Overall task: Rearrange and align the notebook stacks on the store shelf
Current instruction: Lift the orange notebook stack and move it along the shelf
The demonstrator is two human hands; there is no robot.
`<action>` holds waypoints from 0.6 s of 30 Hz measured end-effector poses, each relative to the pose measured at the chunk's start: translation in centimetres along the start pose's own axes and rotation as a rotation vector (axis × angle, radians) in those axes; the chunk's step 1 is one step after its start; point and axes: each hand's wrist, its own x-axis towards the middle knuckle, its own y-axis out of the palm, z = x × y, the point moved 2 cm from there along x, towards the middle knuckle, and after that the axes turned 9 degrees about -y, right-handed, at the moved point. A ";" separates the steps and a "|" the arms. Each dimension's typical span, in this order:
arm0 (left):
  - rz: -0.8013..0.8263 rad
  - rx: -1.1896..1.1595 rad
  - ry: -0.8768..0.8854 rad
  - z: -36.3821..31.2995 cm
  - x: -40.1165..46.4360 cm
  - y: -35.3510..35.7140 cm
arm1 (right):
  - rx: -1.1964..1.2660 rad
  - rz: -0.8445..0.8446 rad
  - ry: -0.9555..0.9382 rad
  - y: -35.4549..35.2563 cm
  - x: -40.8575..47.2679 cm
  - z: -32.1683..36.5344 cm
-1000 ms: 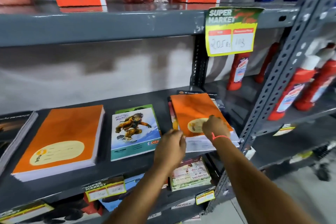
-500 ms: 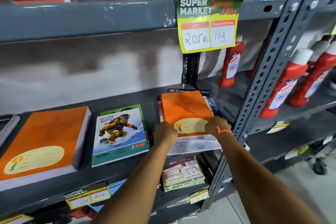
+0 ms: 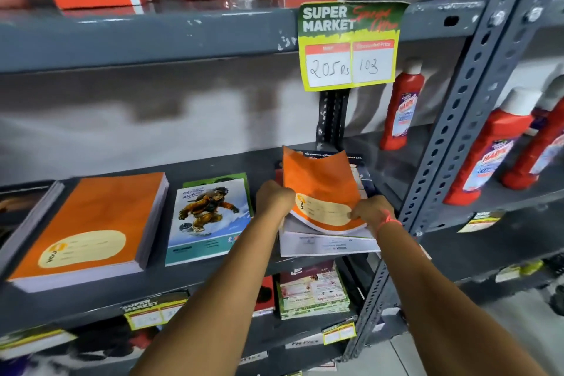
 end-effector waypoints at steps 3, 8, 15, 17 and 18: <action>-0.018 -0.071 0.039 0.4 -0.7 -3.2 | 0.008 0.087 -0.076 0.5 -1.8 3.3; -0.118 -0.109 0.094 2.9 0.3 -12.4 | 0.103 0.190 -0.222 5.6 -6.0 9.1; -0.204 -0.220 -0.003 11.0 1.0 -26.6 | 0.012 0.404 -0.270 19.5 -10.1 10.8; -0.226 -0.229 -0.032 13.7 1.7 -29.5 | -0.043 0.433 -0.354 22.0 -13.8 13.2; -0.233 -0.224 -0.051 15.2 2.2 -30.7 | -0.056 0.437 -0.359 23.0 -15.7 14.4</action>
